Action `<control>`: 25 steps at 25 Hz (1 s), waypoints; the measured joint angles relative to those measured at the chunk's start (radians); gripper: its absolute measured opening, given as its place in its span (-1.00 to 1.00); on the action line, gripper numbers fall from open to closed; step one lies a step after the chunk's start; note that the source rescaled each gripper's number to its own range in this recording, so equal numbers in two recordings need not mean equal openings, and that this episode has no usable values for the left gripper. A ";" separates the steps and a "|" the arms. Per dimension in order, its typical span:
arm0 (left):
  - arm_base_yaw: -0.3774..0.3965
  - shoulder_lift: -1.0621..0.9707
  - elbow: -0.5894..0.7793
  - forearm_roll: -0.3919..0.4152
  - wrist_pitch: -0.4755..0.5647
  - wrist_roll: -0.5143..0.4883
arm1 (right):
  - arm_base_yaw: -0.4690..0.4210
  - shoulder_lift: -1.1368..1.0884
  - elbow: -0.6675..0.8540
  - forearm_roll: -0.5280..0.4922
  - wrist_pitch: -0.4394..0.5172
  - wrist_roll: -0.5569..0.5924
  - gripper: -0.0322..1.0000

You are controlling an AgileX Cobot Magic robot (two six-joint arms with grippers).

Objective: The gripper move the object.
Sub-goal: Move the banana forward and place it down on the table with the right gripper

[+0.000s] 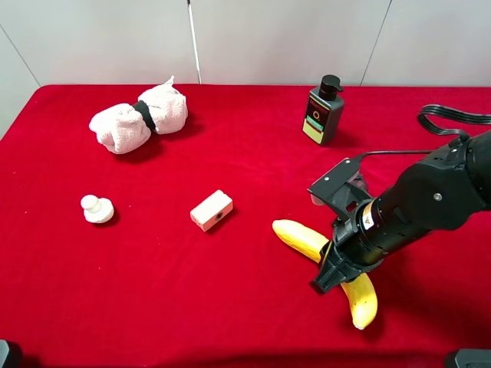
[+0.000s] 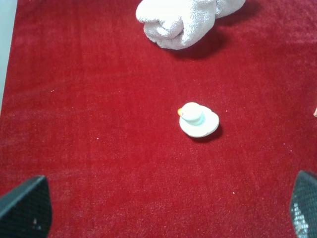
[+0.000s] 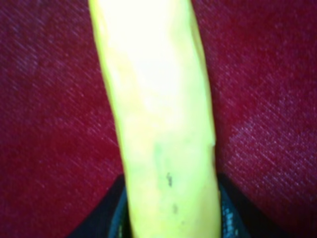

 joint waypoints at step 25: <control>0.000 0.000 0.000 0.000 0.000 0.000 | 0.000 0.000 0.000 0.000 -0.030 0.000 0.09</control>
